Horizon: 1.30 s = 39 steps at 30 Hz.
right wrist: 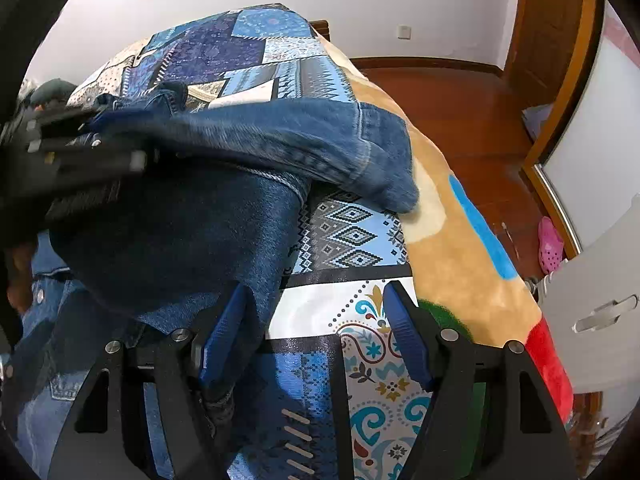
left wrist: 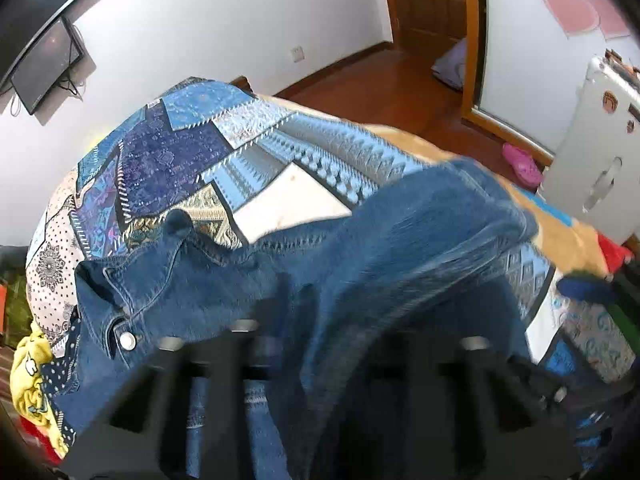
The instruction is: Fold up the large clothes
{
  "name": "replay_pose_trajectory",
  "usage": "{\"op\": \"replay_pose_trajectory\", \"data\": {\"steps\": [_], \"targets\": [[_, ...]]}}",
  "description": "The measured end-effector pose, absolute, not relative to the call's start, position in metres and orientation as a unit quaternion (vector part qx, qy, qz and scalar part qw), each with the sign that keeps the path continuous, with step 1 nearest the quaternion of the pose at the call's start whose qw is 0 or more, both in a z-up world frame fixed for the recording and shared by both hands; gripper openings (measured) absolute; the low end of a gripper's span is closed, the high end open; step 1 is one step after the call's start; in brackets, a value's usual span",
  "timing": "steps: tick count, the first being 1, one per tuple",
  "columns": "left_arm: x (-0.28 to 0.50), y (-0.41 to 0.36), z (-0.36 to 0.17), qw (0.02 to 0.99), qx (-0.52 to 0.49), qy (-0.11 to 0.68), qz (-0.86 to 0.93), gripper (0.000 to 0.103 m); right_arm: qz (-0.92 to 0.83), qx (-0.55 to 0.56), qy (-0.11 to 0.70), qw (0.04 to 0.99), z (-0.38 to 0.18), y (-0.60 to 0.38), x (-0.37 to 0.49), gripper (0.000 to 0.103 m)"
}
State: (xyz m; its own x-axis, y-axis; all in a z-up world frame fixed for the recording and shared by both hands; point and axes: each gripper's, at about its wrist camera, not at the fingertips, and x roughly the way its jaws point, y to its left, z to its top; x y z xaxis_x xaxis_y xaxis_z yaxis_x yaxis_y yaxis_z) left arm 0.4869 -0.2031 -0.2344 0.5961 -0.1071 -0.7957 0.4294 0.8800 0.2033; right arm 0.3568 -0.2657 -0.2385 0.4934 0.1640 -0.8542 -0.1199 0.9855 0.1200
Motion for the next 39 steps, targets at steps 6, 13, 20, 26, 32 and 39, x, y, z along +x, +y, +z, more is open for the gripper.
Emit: {"op": "replay_pose_trajectory", "data": {"steps": [6, 13, 20, 26, 32, 39], "targets": [[0.47, -0.159, -0.178, 0.913, 0.111, 0.37, -0.135, 0.007, 0.085, 0.015, 0.5, 0.862, -0.241, -0.266, 0.361, 0.068], [0.427, -0.078, -0.126, 0.941, 0.066, 0.321, -0.08, 0.007, 0.09, -0.023, 0.516, 0.851, -0.236, -0.254, 0.366, 0.068], [0.421, -0.004, -0.202, 0.894, 0.029, 0.446, -0.02, 0.015, 0.079, -0.064, 0.518, 0.849, -0.24, -0.243, 0.359, 0.068], [0.392, 0.022, -0.253, 0.866, 0.038, 0.499, 0.018, 0.077, 0.094, 0.002, 0.525, 0.846, -0.224, -0.251, 0.356, 0.068], [0.38, 0.002, -0.246, 0.862, 0.12, 0.493, 0.009, 0.08, 0.11, 0.023, 0.513, 0.851, -0.206, -0.241, 0.356, 0.068], [0.371, -0.046, -0.214, 0.883, 0.175, 0.432, -0.045, 0.098, 0.145, 0.02, 0.51, 0.848, -0.201, -0.213, 0.354, 0.068]]}}
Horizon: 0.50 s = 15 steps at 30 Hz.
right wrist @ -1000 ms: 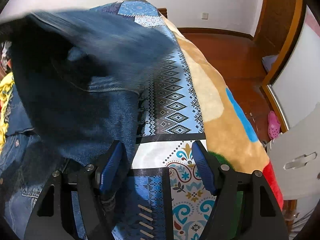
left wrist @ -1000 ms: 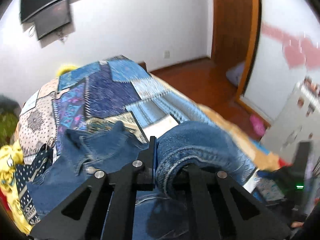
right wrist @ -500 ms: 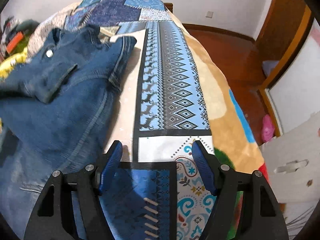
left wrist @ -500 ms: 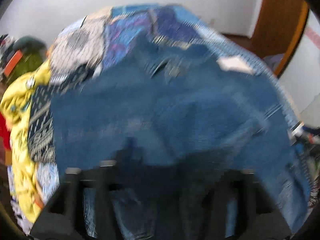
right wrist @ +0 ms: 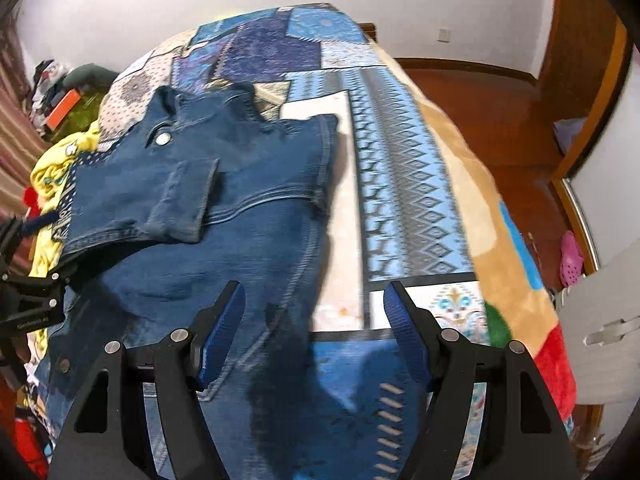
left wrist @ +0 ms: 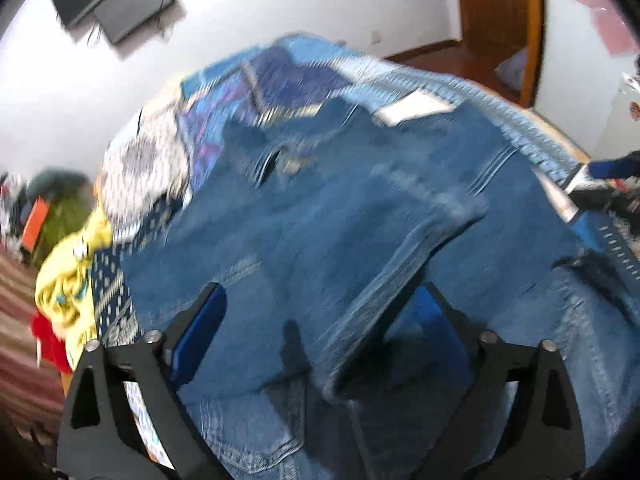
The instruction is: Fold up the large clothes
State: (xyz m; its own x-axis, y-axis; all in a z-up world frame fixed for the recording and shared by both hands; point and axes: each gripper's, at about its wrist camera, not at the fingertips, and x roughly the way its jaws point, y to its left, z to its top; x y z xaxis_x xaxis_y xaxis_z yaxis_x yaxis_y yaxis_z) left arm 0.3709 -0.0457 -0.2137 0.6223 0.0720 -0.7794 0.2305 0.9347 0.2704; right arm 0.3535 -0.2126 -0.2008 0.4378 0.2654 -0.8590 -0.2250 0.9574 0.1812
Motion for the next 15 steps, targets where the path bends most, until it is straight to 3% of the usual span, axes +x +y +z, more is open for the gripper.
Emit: {"op": "replay_pose_trajectory", "data": {"steps": [12, 15], "targets": [[0.421, -0.105, -0.27, 0.837, 0.283, 0.46, -0.095, 0.098, 0.175, 0.006, 0.555, 0.813, -0.239, -0.186, 0.349, 0.069], [0.434, -0.108, -0.271, 0.838, 0.263, 0.469, -0.098, 0.098, 0.178, 0.022, 0.554, 0.813, -0.246, -0.189, 0.35, 0.074]]}}
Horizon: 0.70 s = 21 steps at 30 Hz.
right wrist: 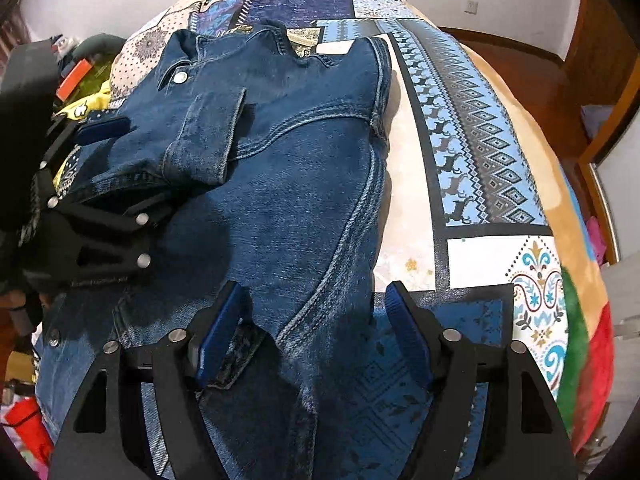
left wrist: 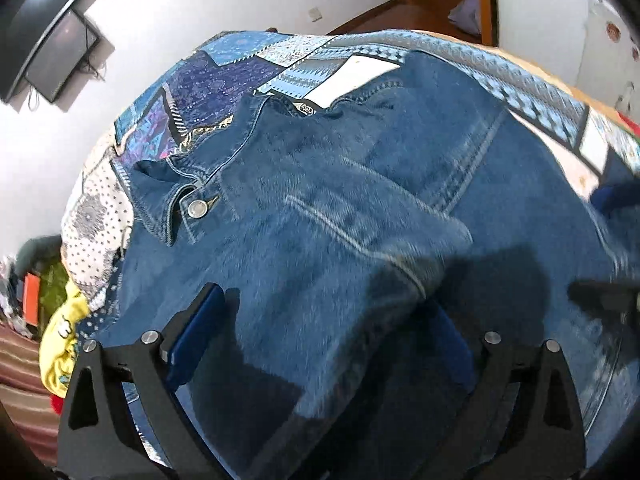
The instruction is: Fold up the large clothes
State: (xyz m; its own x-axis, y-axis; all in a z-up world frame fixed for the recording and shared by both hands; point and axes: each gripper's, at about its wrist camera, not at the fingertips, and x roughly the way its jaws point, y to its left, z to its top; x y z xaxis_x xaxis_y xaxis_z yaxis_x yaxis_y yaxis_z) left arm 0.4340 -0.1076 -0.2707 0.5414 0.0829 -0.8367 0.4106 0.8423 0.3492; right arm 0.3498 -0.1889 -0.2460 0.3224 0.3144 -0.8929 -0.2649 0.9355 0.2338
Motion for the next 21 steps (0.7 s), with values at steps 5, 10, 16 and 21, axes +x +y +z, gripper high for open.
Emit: {"op": "replay_pose_trajectory", "data": {"steps": [5, 10, 16, 21], "targets": [[0.443, -0.112, -0.272, 0.841, 0.219, 0.48, -0.119, 0.058, 0.174, 0.018, 0.546, 0.819, -0.247, -0.186, 0.348, 0.077], [0.433, -0.112, -0.247, 0.867, 0.2, 0.442, -0.112, 0.024, 0.174, 0.01, 0.544, 0.821, -0.247, -0.182, 0.347, 0.078], [0.432, -0.069, -0.194, 0.9, 0.125, 0.409, -0.084, 0.016, 0.168, 0.005, 0.544, 0.822, -0.248, -0.18, 0.347, 0.079], [0.425, 0.004, -0.157, 0.922, 0.054, 0.382, -0.042, 0.015, 0.161, 0.003, 0.551, 0.819, -0.247, -0.18, 0.348, 0.079]]}}
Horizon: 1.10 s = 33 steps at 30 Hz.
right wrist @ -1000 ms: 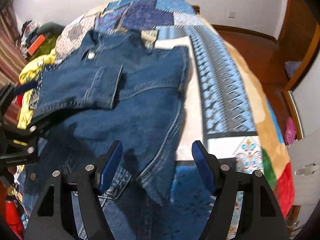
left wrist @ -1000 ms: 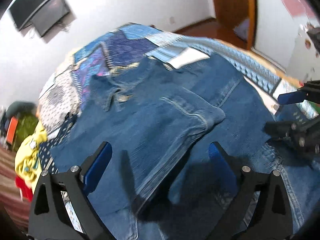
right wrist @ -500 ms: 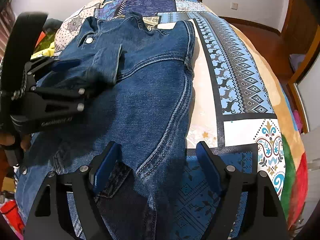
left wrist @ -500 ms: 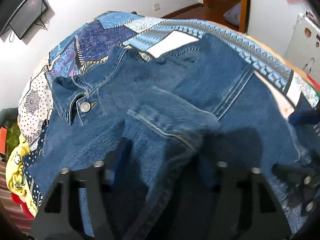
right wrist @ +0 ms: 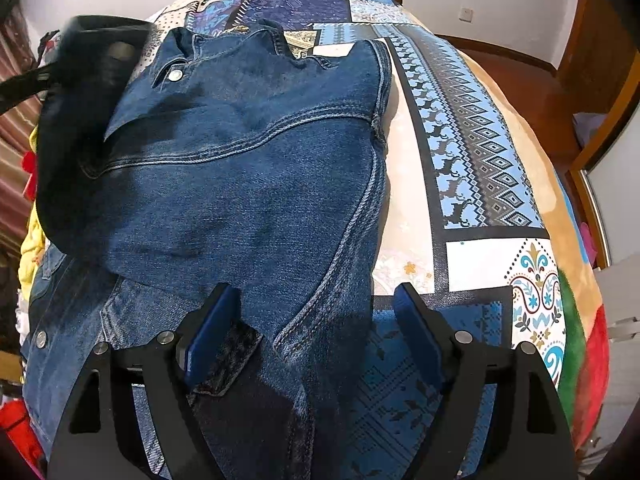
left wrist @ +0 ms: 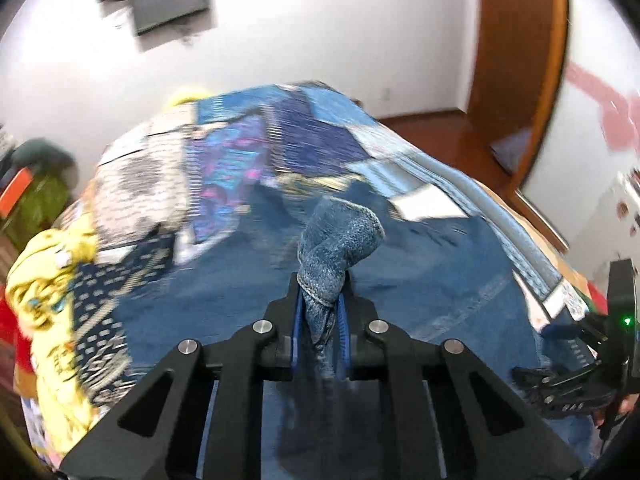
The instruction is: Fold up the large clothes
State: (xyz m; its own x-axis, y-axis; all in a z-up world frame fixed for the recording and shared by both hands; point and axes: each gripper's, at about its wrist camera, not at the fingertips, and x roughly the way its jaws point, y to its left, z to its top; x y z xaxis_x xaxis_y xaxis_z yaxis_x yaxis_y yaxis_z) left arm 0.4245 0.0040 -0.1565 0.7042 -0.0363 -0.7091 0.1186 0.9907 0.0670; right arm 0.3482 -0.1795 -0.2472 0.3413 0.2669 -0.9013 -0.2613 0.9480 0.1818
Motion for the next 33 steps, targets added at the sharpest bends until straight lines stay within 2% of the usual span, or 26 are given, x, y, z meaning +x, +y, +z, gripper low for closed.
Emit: {"op": "replay_pose_trajectory", "data": {"steps": [7, 15, 18, 19, 20, 21, 23, 26, 33], "targets": [[0.394, 0.109, -0.173, 0.912, -0.011, 0.41, 0.023, 0.014, 0.149, -0.011, 0.553, 0.82, -0.246, -0.176, 0.349, 0.079], [0.352, 0.15, -0.235, 0.882, -0.05, 0.468, 0.005, 0.016, 0.133, -0.027, 0.556, 0.82, -0.246, -0.172, 0.348, 0.081], [0.341, 0.156, -0.255, 0.87, -0.058, 0.489, 0.019, 0.035, 0.127, -0.035, 0.557, 0.82, -0.245, -0.171, 0.347, 0.081], [0.336, 0.159, -0.261, 0.869, -0.052, 0.491, 0.035, 0.046, 0.125, -0.039, 0.558, 0.82, -0.244, -0.17, 0.347, 0.081], [0.333, 0.16, -0.263, 0.869, -0.048, 0.491, 0.044, 0.053, 0.123, -0.041, 0.558, 0.82, -0.244, -0.169, 0.347, 0.081], [0.328, 0.163, -0.266, 0.87, -0.046, 0.488, 0.05, 0.053, 0.12, -0.045, 0.558, 0.82, -0.244, -0.167, 0.346, 0.081], [0.32, 0.168, -0.268, 0.872, -0.045, 0.484, 0.059, 0.061, 0.116, -0.052, 0.556, 0.821, -0.242, -0.166, 0.344, 0.081], [0.308, 0.175, -0.267, 0.871, -0.029, 0.484, 0.077, 0.065, 0.11, -0.058, 0.557, 0.821, -0.241, -0.164, 0.342, 0.081], [0.275, 0.196, -0.258, 0.866, -0.028, 0.488, 0.099, 0.066, 0.103, -0.069, 0.541, 0.832, -0.223, -0.162, 0.331, 0.081]]}}
